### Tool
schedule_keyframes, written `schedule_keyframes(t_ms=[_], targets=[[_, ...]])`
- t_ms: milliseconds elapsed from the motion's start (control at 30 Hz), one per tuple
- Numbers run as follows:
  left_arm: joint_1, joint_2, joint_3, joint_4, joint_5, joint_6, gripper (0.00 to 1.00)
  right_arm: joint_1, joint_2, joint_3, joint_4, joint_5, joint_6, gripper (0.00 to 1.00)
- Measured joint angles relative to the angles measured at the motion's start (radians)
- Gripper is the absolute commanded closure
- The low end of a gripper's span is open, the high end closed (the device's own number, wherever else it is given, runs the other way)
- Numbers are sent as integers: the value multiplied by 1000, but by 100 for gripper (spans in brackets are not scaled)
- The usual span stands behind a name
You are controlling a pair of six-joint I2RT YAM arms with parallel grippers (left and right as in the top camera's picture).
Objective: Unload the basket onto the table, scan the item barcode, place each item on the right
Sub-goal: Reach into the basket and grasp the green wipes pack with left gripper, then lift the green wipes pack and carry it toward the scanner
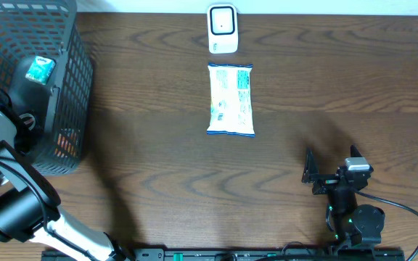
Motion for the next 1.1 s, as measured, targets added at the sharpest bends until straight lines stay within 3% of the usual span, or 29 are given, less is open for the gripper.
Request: schedule_keyframes(t_ms=[233, 500, 633, 767, 900, 1100], targets=[[0, -58, -2, -26, 36, -67, 93, 0, 0, 0, 0, 0, 0, 1], [0, -428, -3, 48, 255, -146, 93, 0, 0, 0, 0, 0, 0, 1], [0, -607, -3, 104, 396, -274, 93, 0, 0, 0, 0, 0, 0, 1], [-10, -755, -3, 191, 572, -483, 93, 0, 0, 0, 0, 0, 0, 1], [-107, -847, -3, 256, 734, -601, 93, 0, 0, 0, 0, 0, 0, 1], [-390, -832, -2, 157, 813, -550, 93, 0, 0, 0, 0, 0, 0, 1]])
